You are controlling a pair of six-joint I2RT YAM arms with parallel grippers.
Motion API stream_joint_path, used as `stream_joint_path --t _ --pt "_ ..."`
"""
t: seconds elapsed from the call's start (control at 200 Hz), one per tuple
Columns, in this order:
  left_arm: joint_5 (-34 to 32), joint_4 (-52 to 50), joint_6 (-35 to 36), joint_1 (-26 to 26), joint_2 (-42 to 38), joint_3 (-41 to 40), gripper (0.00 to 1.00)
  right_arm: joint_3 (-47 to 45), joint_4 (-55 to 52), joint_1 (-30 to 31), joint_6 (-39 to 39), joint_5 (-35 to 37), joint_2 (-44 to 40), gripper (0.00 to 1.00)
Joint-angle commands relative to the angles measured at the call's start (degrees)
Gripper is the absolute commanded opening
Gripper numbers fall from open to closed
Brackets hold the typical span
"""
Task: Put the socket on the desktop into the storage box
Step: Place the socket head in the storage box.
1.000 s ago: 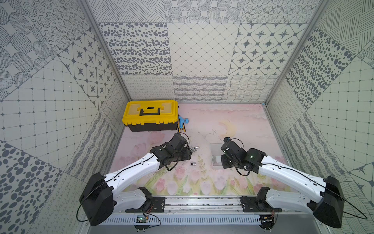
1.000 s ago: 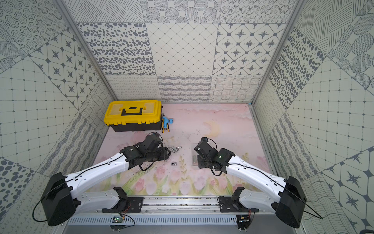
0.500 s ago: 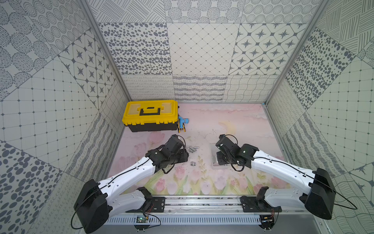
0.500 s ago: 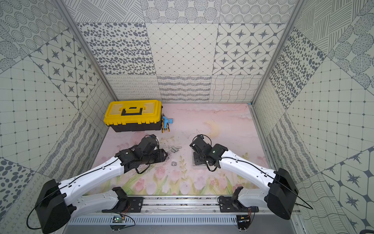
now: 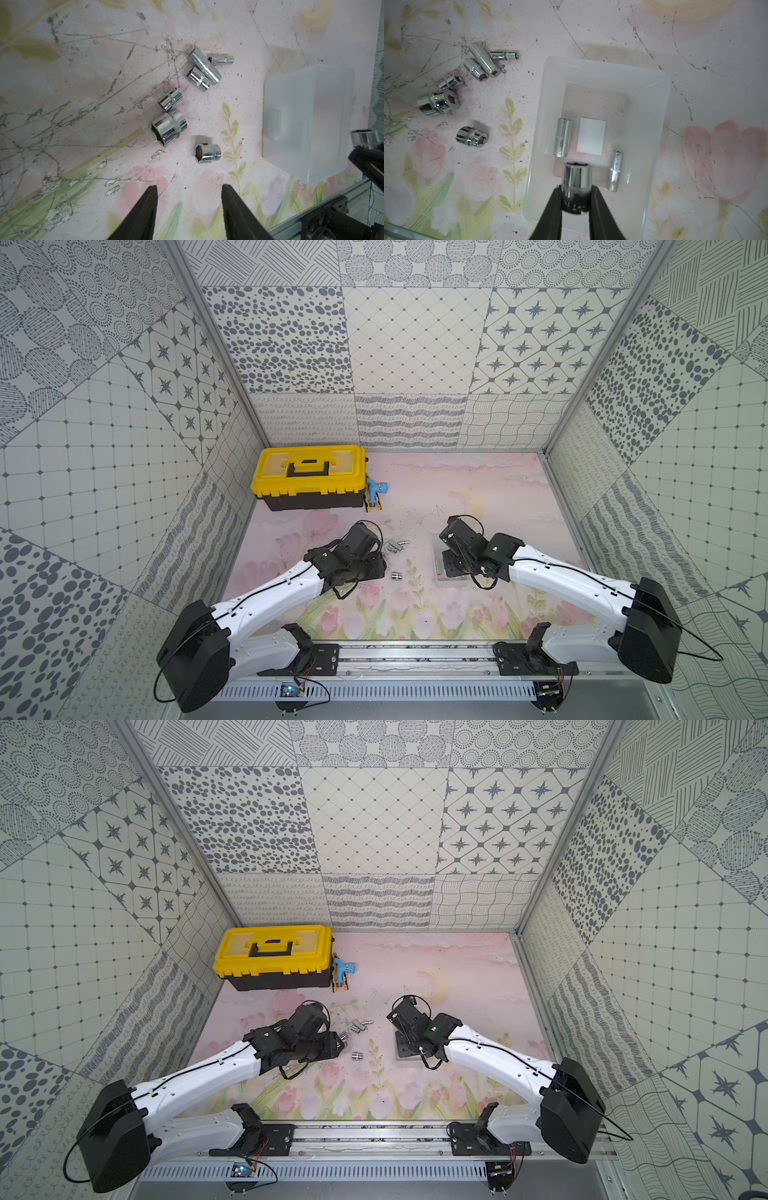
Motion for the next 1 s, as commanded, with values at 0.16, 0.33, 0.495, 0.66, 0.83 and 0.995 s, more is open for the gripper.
stream_joint_path --t 0.16,0.33,0.495,0.66,0.83,0.995 --pt "0.4 1.9 -0.1 0.3 0.9 0.3 0.55 0.6 1.8 -0.6 -0.2 1.4 -0.6 0.00" --pt "1.2 2.4 -0.5 0.4 1.7 0.3 0.55 0.7 1.8 -0.6 -0.2 1.2 -0.3 0.00" --pt "1.6 2.8 -0.8 0.3 1.6 0.4 0.55 1.0 1.8 -0.6 -0.3 1.7 -0.5 0.16" --pt "1.0 2.3 -1.4 0.4 0.4 0.4 0.56 2.8 1.1 1.2 -1.1 1.6 -0.9 0.53" --pt "-0.1 1.6 -3.3 1.7 -1.9 -0.1 0.57 5.1 2.8 8.4 -2.0 3.9 -1.6 0.60" --pt "0.2 0.8 -4.6 3.2 -3.9 -0.6 0.56 5.8 9.0 14.3 -4.6 0.9 1.7 0.65"
